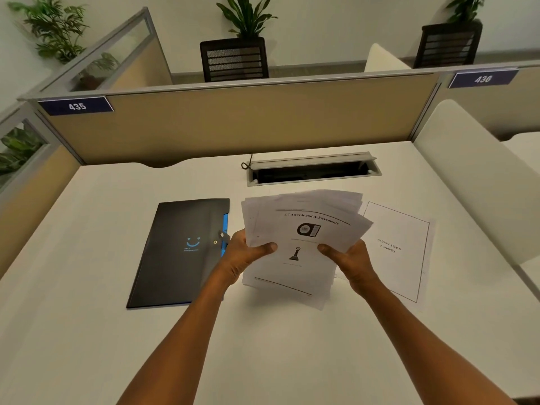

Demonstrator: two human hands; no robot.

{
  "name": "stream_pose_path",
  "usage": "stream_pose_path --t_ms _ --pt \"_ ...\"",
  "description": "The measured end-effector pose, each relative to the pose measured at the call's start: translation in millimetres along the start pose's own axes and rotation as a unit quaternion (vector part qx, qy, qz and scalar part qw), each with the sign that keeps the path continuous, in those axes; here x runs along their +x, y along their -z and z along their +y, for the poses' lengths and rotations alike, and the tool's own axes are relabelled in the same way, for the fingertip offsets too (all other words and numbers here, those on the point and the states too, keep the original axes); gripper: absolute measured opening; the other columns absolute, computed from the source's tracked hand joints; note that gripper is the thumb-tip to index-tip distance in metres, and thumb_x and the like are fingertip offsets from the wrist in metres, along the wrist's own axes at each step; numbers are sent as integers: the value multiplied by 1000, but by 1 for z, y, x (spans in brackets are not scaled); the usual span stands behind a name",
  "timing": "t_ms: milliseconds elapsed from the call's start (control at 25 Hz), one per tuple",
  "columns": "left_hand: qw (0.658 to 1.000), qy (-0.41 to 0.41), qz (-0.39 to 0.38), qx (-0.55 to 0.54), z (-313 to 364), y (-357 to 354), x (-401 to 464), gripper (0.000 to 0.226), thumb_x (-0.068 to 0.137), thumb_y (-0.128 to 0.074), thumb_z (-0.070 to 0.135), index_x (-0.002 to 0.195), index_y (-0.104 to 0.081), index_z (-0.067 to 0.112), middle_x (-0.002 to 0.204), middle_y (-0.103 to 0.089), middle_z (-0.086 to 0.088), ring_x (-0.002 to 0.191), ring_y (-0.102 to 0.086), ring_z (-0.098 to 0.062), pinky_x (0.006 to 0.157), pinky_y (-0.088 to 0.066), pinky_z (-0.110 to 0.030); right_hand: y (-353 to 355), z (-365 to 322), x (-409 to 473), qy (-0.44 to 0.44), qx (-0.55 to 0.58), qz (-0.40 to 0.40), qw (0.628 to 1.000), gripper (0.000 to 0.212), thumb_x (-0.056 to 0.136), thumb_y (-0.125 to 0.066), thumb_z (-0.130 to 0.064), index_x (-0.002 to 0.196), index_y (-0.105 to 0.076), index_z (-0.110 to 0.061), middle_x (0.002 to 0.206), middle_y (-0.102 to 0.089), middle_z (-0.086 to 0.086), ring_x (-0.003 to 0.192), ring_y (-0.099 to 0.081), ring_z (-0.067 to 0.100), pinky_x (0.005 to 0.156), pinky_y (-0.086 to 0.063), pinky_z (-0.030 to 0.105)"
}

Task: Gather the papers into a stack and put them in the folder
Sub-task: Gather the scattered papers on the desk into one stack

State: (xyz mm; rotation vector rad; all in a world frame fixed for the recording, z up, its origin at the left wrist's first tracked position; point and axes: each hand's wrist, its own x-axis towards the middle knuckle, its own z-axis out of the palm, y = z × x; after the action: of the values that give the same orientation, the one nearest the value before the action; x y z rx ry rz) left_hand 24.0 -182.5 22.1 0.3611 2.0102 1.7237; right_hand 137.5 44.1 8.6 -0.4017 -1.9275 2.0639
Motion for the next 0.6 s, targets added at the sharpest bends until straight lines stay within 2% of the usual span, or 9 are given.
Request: stream_pose_path --t_ms 80,160,280,360,480,600 --pt "1000 -8 5 8 -1 0 1 42 75 -81 10 108 -63 28 105 -69 -5 103 -64 -22 79 -60 -34 -4 -1 1 -5 -23 12 1000 45 65 -85 -23 106 -69 -31 105 -76 2 97 -72 19 85 -59 46" --pt "999 -17 34 -12 1 -2 2 43 74 -82 11 110 -63 26 106 -70 -5 103 -65 -23 78 -61 -35 -9 -6 4 8 -40 26 999 39 65 -86 -29 100 -71 -37 103 -76 0 95 -72 21 81 -60 47" --pt "995 -49 83 -30 5 -3 4 35 77 -79 13 105 -64 26 101 -70 -2 97 -67 -22 73 -61 -27 -12 -18 9 45 -66 39 996 35 64 -85 -41 95 -70 -43 98 -77 -4 89 -74 17 72 -62 39" --pt "991 -61 113 -44 5 -2 6 33 79 -78 18 110 -65 16 104 -71 -9 98 -68 -26 77 -62 -34 -11 -21 10 62 -85 27 994 32 70 -83 -36 98 -69 -40 98 -76 -7 87 -73 15 70 -62 36" --pt "987 -67 132 -64 1 -3 8 55 73 -78 39 117 -64 10 108 -72 -13 100 -69 -29 79 -61 -43 -9 -12 9 58 -124 22 990 30 76 -81 -28 102 -66 -32 100 -74 -9 87 -73 15 72 -63 37" --pt "991 -45 122 -30 -10 -4 3 80 57 -79 60 117 -63 10 106 -72 -6 97 -69 -22 76 -62 -31 -7 3 4 38 -148 23 988 30 76 -81 -28 101 -64 -33 98 -73 -12 88 -73 13 72 -62 35"
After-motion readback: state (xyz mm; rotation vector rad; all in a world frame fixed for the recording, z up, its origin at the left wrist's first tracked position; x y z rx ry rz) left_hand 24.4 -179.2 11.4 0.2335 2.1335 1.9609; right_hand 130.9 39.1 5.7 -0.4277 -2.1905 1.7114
